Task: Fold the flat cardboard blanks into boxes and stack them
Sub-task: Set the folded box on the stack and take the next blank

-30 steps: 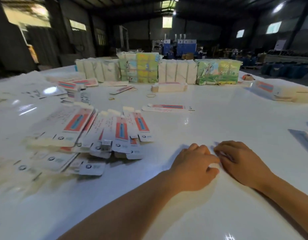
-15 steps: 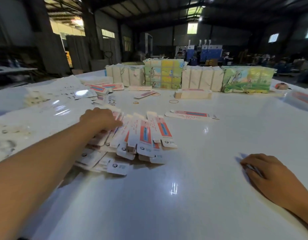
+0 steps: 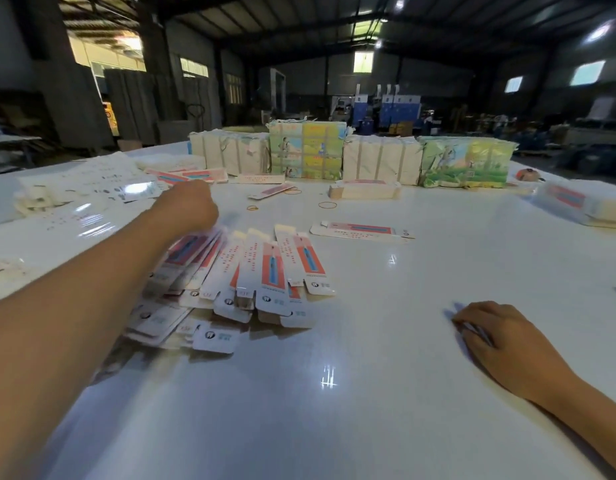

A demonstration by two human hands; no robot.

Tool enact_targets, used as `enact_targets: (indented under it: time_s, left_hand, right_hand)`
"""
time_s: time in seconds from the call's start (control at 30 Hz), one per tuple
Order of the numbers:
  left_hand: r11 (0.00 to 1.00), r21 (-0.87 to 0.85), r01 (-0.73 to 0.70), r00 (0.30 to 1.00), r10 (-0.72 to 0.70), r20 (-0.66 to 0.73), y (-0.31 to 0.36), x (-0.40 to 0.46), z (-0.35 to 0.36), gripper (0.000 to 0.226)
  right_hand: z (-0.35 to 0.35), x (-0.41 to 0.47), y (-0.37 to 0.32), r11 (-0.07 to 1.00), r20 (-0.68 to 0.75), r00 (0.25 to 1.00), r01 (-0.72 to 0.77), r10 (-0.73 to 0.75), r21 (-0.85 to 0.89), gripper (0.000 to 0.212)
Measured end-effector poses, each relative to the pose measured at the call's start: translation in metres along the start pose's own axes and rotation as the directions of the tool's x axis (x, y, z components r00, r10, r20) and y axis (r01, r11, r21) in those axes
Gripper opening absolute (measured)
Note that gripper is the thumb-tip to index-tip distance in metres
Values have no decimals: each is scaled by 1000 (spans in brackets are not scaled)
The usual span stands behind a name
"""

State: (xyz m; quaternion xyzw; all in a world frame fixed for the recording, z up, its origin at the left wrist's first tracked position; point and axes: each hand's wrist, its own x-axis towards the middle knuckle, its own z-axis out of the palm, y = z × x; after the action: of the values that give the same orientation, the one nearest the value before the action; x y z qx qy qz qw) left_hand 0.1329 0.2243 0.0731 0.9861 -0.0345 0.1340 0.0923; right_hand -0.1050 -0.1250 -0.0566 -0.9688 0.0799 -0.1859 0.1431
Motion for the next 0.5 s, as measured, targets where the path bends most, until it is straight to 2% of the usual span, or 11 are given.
enact_targets:
  time_s: [0.07, 0.13, 0.2, 0.27, 0.33, 0.5]
  left_hand:
    - [979, -113, -168, 985, 162, -57, 46, -22, -1, 38]
    - [899, -175, -401, 916, 393, -80, 93, -60, 14, 53]
    - [756, -179, -630, 776, 621, -111, 131, -110, 42, 63]
    - [614, -70, -786, 616, 772, -155, 153, -152, 74, 68]
    - [541, 2, -841, 536, 834, -131, 163, -175, 102, 70]
    - [490, 49, -870, 480, 866, -138, 164, -175, 123, 71]
  right_hand:
    - [-1, 1, -1, 1000, 5, 1000, -18, 18, -1, 18]
    - [-3, 0, -2, 1000, 16, 1000, -22, 22, 4, 19]
    - [-6, -1, -3, 1000, 10, 1000, -20, 20, 9, 20]
    - [-9, -1, -5, 999, -10, 1000, -9, 10, 51, 15]
    - [-10, -2, -4, 995, -11, 1000, -7, 8, 95, 13]
    - [-6, 0, 4, 993, -27, 1000, -12, 16, 117, 19]
